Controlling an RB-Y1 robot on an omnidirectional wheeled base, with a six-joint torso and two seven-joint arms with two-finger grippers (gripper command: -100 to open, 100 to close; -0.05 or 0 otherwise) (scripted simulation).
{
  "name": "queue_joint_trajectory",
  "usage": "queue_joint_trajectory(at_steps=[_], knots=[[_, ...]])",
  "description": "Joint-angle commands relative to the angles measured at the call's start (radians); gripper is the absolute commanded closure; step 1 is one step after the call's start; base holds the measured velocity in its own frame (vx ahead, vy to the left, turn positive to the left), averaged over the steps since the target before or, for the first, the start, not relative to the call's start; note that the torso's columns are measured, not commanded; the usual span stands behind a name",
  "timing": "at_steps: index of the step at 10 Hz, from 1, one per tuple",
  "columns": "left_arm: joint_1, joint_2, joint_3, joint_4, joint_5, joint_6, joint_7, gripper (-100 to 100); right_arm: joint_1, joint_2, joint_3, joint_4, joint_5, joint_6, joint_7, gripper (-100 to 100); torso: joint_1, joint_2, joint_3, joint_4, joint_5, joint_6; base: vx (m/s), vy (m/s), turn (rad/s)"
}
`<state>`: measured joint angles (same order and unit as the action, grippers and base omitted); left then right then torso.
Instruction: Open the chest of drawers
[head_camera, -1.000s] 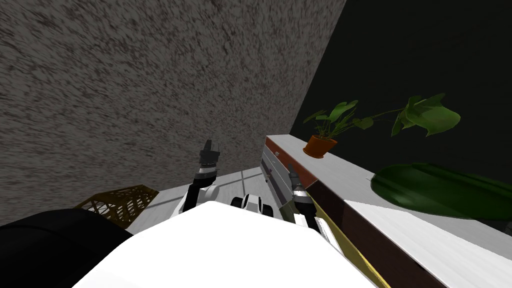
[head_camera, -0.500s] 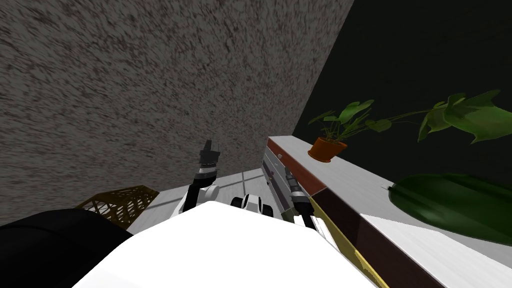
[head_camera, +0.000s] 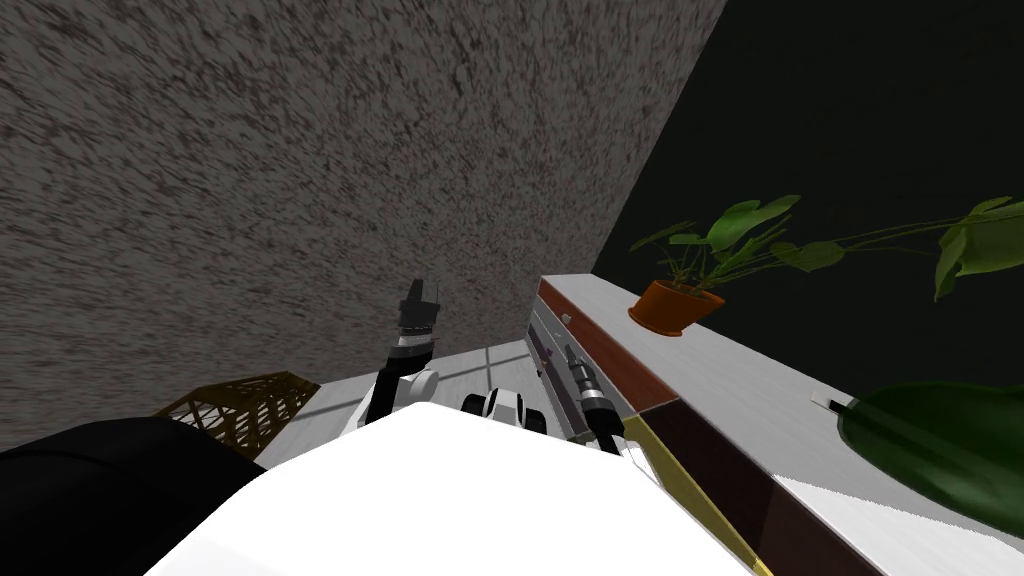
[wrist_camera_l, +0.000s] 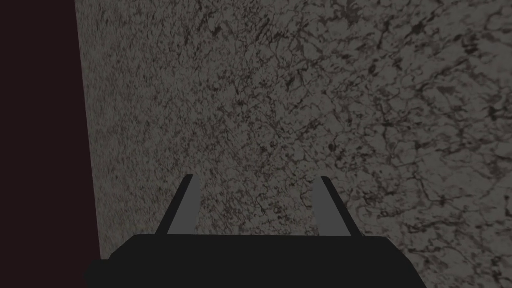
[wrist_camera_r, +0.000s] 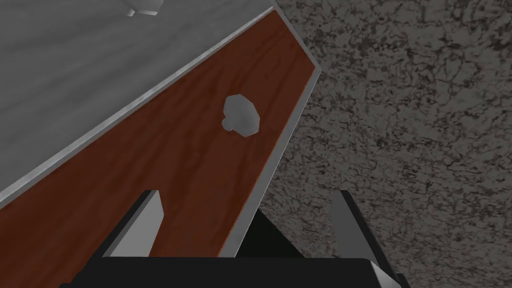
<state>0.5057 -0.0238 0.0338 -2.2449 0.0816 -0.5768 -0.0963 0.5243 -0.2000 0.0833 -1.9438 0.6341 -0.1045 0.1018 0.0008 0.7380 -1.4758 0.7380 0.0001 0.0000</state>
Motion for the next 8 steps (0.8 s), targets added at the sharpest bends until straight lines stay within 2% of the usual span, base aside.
queue_joint_trajectory(at_steps=[1, 2, 3, 5, 6, 7, 8], knots=[[0.0, 0.0, 0.0, 0.0, 0.0, 0.0, 0.0, 0, 0.006, -0.009, 0.003, 0.046, 0.076, 0.065, 0.023, -100, -0.001, 0.001, 0.0, 0.0, 0.0, 0.0, 0.086, 0.03, 0.058], [0.0, 0.0, 0.0, 0.0, 0.0, 0.0, 0.0, 0, 0.006, -0.009, 0.003, 0.046, 0.095, 0.087, 0.023, -100, -0.001, -0.001, 0.0, 0.0, 0.0, 0.0, 0.079, 0.029, 0.039], [0.0, 0.0, 0.0, 0.0, 0.0, 0.0, 0.0, 0, 0.01, -0.011, 0.009, 0.077, 0.134, 0.115, 0.039, -100, -0.001, 0.0, 0.0, 0.0, 0.0, 0.0, 0.088, 0.028, 0.062], [0.0, 0.0, 0.0, 0.0, 0.0, 0.0, 0.0, 0, 0.01, -0.011, 0.009, 0.077, 0.154, 0.142, 0.039, -100, -0.001, 0.0, 0.0, 0.0, 0.0, 0.0, 0.058, 0.019, 0.014], [0.0, 0.0, 0.0, 0.0, 0.0, 0.0, 0.0, 0, 0.013, -0.012, 0.015, 0.108, 0.2, 0.177, 0.055, -100, -0.002, 0.002, 0.001, 0.001, 0.0, 0.0, 0.064, 0.017, 0.063], [0.0, 0.0, 0.0, 0.0, 0.0, 0.0, 0.0, 0, 0.013, -0.012, 0.015, 0.108, 0.212, 0.198, 0.055, -100, -0.001, 0.0, 0.0, 0.0, 0.0, 0.0, 0.068, 0.017, 0.04], [0.0, 0.0, 0.0, 0.0, 0.0, 0.0, 0.0, 0, 0.017, -0.013, 0.02, 0.141, 0.241, 0.241, 0.072, -100, -0.001, 0.0, 0.0, 0.0, 0.0, 0.0, 0.088, 0.021, 0.062]])
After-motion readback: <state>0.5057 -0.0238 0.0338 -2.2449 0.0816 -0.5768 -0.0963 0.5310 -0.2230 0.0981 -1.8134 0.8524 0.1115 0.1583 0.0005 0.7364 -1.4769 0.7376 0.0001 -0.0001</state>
